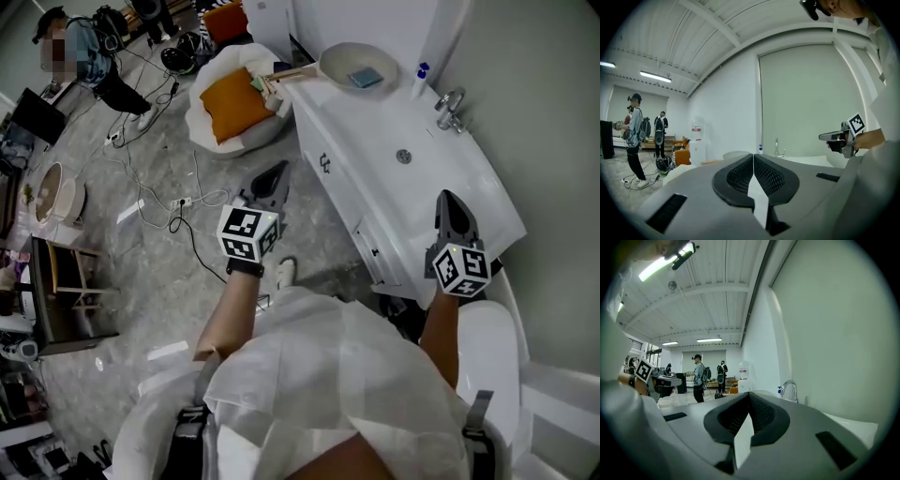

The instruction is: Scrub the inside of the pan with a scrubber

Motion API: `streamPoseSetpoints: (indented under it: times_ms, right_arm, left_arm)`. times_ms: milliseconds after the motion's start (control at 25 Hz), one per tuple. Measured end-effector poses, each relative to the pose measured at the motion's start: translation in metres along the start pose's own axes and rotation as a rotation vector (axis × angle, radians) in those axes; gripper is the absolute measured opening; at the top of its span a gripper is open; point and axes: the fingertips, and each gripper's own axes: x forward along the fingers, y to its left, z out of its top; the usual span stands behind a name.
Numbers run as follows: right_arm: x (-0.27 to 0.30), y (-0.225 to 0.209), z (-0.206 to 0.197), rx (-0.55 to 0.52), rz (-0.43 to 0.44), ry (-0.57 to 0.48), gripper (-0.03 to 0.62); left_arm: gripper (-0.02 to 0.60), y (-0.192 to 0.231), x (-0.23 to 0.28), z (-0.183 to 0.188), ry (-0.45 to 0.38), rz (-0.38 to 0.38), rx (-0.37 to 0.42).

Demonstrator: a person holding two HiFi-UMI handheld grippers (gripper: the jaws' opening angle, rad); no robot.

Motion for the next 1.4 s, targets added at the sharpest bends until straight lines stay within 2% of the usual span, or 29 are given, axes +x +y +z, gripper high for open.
streamPoseSetpoints:
  times_ms: [280,560,720,960,1200,1400]
  right_arm:
    - [0.010,0.001,-0.008,0.041,-0.003,0.006,0.008]
    - [0.043,0.026,-0.015,0.040,0.020,0.032,0.008]
    - [0.072,0.044,-0.010,0.044,0.018,0.039,0.008]
    - [0.129,0.078,0.002,0.049,-0.015,0.044,0.008]
    - [0.180,0.115,0.009,0.061,-0.079,0.015,0.008]
    - [0.205,0.133,0.007,0.059,-0.110,0.026,0.008]
  left_arm:
    - [0.017,0.017,-0.006,-0.007,0.011,0.013,-0.013]
    - [0.017,0.059,-0.009,-0.018,0.019,0.041,-0.037]
    - [0.017,0.097,-0.009,-0.017,0.014,0.052,-0.045]
    - [0.017,0.181,-0.011,-0.012,0.011,0.062,-0.046]
    - [0.017,0.252,-0.003,-0.010,-0.005,0.019,-0.038]
    - [0.017,0.282,0.017,-0.009,-0.012,-0.033,-0.041]
